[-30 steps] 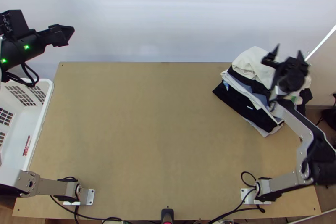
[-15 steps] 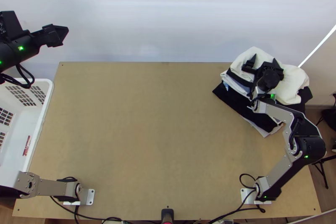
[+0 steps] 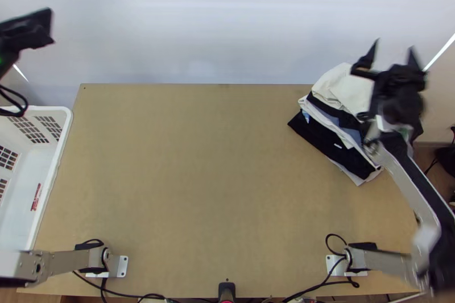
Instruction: Fold the t-shirt
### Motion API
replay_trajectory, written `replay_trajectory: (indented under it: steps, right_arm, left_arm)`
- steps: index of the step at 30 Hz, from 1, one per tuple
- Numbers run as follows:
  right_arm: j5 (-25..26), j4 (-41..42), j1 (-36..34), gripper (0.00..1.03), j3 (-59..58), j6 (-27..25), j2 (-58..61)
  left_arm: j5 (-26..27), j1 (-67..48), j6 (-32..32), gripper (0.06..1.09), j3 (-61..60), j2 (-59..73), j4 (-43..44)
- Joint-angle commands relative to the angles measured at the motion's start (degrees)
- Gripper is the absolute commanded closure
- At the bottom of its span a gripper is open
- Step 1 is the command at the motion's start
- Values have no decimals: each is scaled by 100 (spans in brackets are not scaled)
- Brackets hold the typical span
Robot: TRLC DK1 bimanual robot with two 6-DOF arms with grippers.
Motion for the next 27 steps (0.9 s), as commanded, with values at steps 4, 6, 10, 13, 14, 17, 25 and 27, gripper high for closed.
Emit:
replay_trajectory:
  steps: [4, 6, 10, 13, 14, 17, 25, 27]
  right_arm:
    - [-10, -470, 1194, 4, -199, -793, -3096]
    - [-28, -453, 1291, 4, -498, -793, -3624]
    - [-221, -417, 1414, 4, -1289, -846, -4766]
    - [-546, -417, 1440, 4, -1913, -925, -5522]
    - [-599, -426, 1440, 4, -2124, -933, -5716]
    - [-863, -400, 1449, 4, -2836, -933, -6199]
    - [-959, -48, 1467, 4, -4778, -810, -6551]
    - [-959, -13, 1476, 4, -5306, -793, -6665]
  left_arm:
    - [-1760, 39, 636, 10, -2651, -2170, 2491]
    - [-1927, 39, 715, 10, -3539, -2776, 2939]
    - [-2244, 118, 1146, 10, -5394, -3928, 4029]
    - [-2252, 206, 1454, 10, -6624, -4666, 4847]
    - [-2252, 241, 1515, 10, -6940, -4842, 5005]
    - [-2252, 303, 1752, 10, -7846, -5246, 5488]
    - [-2235, 92, 2095, 10, -10052, -5817, 6727]
    - [-2217, -31, 2209, 10, -10614, -6028, 7044]
